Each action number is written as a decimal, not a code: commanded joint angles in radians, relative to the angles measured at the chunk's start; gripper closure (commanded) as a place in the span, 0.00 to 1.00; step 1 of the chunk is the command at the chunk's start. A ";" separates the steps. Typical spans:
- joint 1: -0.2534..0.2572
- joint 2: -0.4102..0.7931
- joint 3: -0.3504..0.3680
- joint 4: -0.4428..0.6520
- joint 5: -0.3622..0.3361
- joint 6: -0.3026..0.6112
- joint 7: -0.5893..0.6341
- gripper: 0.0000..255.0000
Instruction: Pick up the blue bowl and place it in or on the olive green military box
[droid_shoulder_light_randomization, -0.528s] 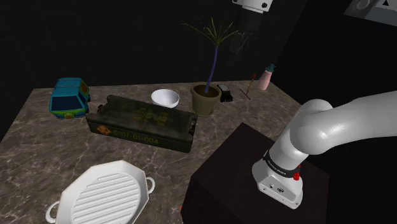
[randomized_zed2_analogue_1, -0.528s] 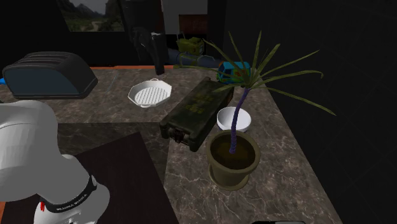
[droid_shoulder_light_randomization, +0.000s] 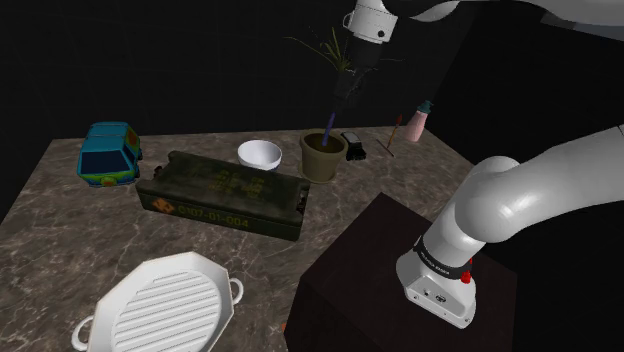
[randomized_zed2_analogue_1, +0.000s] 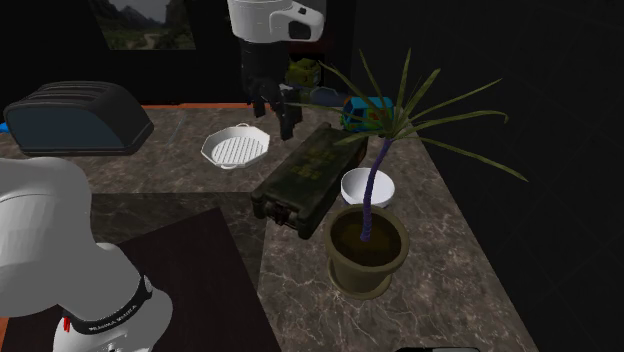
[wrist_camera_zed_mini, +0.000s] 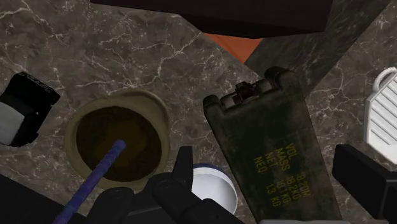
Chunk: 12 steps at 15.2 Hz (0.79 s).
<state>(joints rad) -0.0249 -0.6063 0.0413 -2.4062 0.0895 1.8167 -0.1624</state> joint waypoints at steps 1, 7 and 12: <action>-0.004 0.059 -0.004 -0.015 0.005 0.080 -0.005 0.00; -0.016 0.260 -0.024 0.006 0.021 0.270 -0.029 0.00; -0.023 0.444 -0.041 0.063 0.045 0.405 -0.055 0.00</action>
<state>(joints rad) -0.0478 -0.1980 0.0018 -2.3529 0.1285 2.1926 -0.2150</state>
